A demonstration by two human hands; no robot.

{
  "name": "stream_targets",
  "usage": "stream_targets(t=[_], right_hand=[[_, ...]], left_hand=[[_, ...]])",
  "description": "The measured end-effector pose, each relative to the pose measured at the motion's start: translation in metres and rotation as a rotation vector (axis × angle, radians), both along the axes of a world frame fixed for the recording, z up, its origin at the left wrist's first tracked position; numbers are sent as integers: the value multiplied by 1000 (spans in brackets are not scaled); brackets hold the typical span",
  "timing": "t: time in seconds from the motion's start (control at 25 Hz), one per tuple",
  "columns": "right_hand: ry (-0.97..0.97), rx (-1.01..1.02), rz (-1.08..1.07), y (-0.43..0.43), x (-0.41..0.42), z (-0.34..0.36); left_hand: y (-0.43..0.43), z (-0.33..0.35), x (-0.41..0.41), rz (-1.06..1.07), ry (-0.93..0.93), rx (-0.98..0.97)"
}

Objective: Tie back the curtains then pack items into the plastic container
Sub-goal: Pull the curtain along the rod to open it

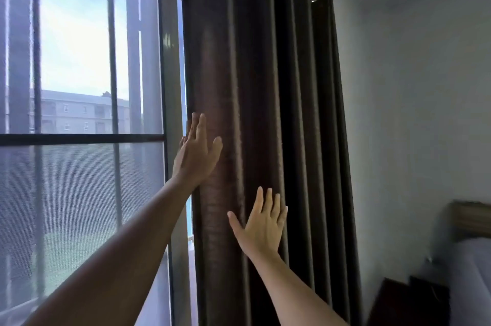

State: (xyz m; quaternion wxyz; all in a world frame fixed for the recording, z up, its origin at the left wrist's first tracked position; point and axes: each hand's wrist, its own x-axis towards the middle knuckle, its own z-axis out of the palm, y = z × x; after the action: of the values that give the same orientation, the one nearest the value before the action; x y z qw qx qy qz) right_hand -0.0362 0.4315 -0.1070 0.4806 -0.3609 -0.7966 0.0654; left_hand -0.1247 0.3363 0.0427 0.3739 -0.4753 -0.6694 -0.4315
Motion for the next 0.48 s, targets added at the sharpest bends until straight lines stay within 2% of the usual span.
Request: stream_targets(t=[0.12,0.28,0.48], right_hand=[[-6,26,40,18,-25,-2],[101,58,37,40,-62,-1],[222,118,-176,93,-86,-1]], left_hand=[[33,15,-12,-6,6,24],[75,26,-39,4,-42,28],[133,38,-56,-54,-21,-18]])
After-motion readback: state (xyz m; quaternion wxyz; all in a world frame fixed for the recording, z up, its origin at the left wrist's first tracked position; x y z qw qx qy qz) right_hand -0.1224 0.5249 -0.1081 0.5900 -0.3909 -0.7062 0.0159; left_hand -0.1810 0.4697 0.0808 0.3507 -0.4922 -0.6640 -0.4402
